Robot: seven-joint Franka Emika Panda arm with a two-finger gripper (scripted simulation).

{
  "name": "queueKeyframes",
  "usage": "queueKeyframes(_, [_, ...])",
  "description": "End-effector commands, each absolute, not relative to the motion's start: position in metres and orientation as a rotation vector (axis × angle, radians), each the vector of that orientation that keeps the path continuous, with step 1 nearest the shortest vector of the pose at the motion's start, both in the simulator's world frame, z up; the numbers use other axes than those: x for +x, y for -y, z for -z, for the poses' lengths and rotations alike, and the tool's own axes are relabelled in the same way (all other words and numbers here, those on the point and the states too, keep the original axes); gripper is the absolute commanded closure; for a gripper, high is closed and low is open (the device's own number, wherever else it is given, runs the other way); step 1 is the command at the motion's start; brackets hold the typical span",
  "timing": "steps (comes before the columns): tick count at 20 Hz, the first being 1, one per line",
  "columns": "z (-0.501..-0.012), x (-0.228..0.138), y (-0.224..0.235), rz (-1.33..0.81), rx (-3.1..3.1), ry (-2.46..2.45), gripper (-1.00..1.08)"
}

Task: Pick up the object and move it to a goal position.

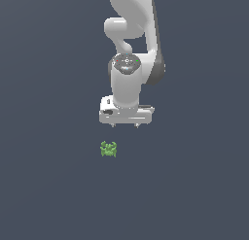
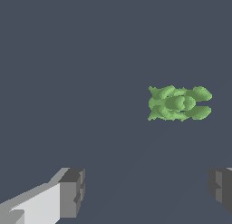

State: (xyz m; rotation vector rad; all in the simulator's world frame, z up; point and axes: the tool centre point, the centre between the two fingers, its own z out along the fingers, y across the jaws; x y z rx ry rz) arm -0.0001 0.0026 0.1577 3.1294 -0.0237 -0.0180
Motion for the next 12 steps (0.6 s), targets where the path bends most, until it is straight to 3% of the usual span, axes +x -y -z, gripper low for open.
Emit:
queueKeyframes(1, [-0.158,0.000,-0.003,0.018,3.129,0.024,-0.92])
queueKeyframes(12, [-0.169,-0.001,-0.034,0.002,3.124,-0.079,-0.92])
